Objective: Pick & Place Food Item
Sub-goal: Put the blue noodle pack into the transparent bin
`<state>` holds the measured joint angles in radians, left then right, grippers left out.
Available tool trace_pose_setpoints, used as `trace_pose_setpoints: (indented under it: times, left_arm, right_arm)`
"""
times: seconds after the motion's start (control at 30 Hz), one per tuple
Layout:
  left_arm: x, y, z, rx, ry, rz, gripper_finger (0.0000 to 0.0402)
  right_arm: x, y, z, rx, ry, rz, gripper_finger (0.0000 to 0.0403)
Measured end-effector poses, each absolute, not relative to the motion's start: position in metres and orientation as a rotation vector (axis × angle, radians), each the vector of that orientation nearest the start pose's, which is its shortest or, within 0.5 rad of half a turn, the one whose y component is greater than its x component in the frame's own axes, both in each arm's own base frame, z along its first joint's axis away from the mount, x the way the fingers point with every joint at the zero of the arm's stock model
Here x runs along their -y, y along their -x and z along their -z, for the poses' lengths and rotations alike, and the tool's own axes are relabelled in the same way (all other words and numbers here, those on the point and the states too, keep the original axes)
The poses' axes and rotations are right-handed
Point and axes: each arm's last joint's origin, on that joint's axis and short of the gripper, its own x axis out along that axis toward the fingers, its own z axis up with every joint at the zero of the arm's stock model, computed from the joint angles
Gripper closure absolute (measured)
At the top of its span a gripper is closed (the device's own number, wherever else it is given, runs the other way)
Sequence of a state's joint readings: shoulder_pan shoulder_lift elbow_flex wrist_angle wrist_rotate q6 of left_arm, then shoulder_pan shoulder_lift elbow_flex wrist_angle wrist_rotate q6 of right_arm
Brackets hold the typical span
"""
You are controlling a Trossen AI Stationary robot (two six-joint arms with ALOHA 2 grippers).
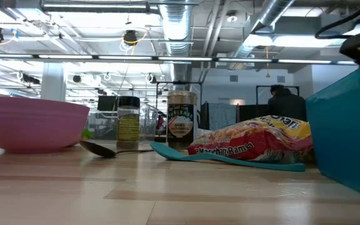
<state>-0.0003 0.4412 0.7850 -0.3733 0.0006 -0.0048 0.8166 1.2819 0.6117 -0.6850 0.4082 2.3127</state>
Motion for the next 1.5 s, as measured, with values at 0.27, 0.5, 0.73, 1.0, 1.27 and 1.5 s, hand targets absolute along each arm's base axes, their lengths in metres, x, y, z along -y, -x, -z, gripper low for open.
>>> trace_pose_setpoints:
  times: [0.27,0.5,0.73,1.0,1.27,1.5]
  left_arm:
    - [0.0,-0.088,-0.352,-0.03,0.005,0.001,0.0402]
    - [0.0,-0.088,-0.352,-0.03,0.005,0.001,0.0402]
    - [0.0,-0.088,-0.352,-0.03,0.005,0.001,0.0402]
    - [0.0,-0.088,-0.352,-0.03,0.005,0.001,0.0402]
    - [0.0,-0.088,-0.352,-0.03,0.005,0.001,0.0402]
    - [0.0,-0.088,-0.353,-0.029,0.005,0.001,0.0402]
  right_arm:
    - [-0.131,-0.139,-0.162,-0.804,-1.258,0.932,0.0295]
    - [-0.139,-0.146,-0.152,-0.802,-1.28,0.923,0.0295]
    - [-0.142,-0.151,-0.147,-0.774,-1.286,0.918,0.0295]
    - [-0.138,-0.155,-0.147,-0.759,-1.287,0.934,0.0297]
    - [-0.135,-0.157,-0.147,-0.75,-1.284,0.94,0.0353]
    - [-0.135,-0.157,-0.147,-0.755,-1.277,0.944,0.0397]
